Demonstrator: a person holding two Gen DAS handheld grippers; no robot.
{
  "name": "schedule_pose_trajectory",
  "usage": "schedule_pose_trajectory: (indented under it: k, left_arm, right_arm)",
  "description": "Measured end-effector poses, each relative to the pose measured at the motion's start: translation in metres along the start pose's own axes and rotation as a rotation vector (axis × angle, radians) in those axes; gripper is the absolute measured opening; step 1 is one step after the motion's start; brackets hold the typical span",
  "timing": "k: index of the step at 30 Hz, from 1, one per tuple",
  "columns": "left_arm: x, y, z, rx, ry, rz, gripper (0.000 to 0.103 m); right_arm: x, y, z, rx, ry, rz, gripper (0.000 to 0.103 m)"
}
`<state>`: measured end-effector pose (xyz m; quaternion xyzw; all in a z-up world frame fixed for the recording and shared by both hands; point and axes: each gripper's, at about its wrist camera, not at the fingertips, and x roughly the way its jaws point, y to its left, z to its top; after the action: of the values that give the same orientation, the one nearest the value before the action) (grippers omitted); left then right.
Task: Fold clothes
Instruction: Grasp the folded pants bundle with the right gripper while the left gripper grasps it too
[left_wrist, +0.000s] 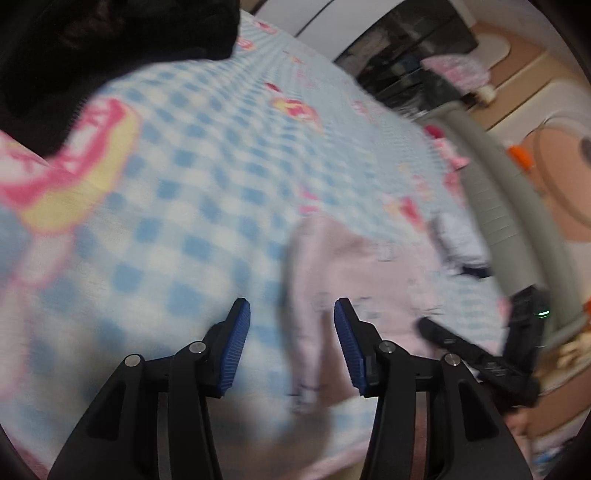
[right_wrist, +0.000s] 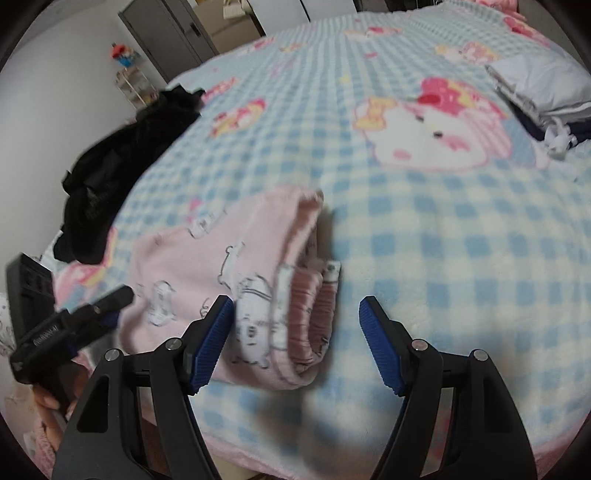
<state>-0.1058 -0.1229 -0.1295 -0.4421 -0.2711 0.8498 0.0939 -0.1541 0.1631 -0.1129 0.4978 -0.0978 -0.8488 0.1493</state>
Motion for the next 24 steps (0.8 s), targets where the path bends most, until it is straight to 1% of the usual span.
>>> schedule_pose_trajectory:
  k: [1,3,5,8,9,11,14,15,16,17,18,19,20,22,24]
  left_arm:
    - [0.000,0.000,0.000,-0.001,-0.003,0.004,0.044]
    - [-0.002,0.002,0.002,-0.023,-0.011,-0.026,0.043]
    - [-0.002,0.002,0.003,-0.030,-0.005,-0.080,0.044]
    - [0.003,-0.002,0.002,-0.023,0.038,-0.149,0.048]
    - [0.005,-0.003,0.001,-0.016,0.047,-0.147,0.048]
    - [0.011,-0.006,0.000,0.005,0.061,-0.116,0.049]
    - [0.022,-0.011,-0.002,0.035,0.085,-0.074,0.052]
    - [0.025,-0.013,-0.002,0.051,0.086,-0.055,0.052]
    - [0.026,-0.016,-0.003,0.067,0.079,-0.036,0.050]
    - [0.023,-0.020,-0.004,0.078,0.062,-0.021,0.042]
    - [0.018,-0.024,-0.005,0.077,0.043,0.002,0.037]
    - [0.013,-0.030,-0.006,0.076,0.032,0.029,0.027]
    - [0.008,-0.036,-0.006,0.077,0.027,0.057,0.025]
    - [0.000,-0.050,-0.007,0.096,0.017,0.102,0.021]
    - [0.000,-0.064,-0.009,0.152,0.029,0.134,0.022]
  right_arm:
    - [0.001,-0.001,-0.001,-0.006,-0.001,-0.007,0.072]
    - [0.000,-0.004,0.001,0.002,-0.002,-0.007,0.072]
    - [-0.005,-0.006,0.003,0.016,-0.016,-0.010,0.072]
    - [-0.008,-0.006,0.005,0.029,-0.022,0.017,0.072]
    - [-0.002,-0.005,0.005,0.029,-0.010,0.025,0.072]
    - [0.008,-0.003,0.005,0.030,0.013,0.042,0.072]
    - [0.023,-0.001,0.005,0.031,0.048,0.066,0.081]
    - [0.028,-0.001,0.005,0.031,0.060,0.075,0.081]
    - [0.031,0.001,0.005,0.027,0.064,0.081,0.079]
    - [0.028,0.003,0.006,0.017,0.057,0.085,0.066]
    - [0.025,0.006,0.006,0.005,0.048,0.081,0.058]
    - [0.020,0.009,0.007,-0.009,0.036,0.070,0.055]
    - [0.015,0.012,0.006,-0.021,0.026,0.067,0.049]
    - [0.005,0.016,0.005,-0.029,0.008,0.078,0.044]
    - [-0.001,0.014,0.007,-0.007,0.006,0.109,0.044]
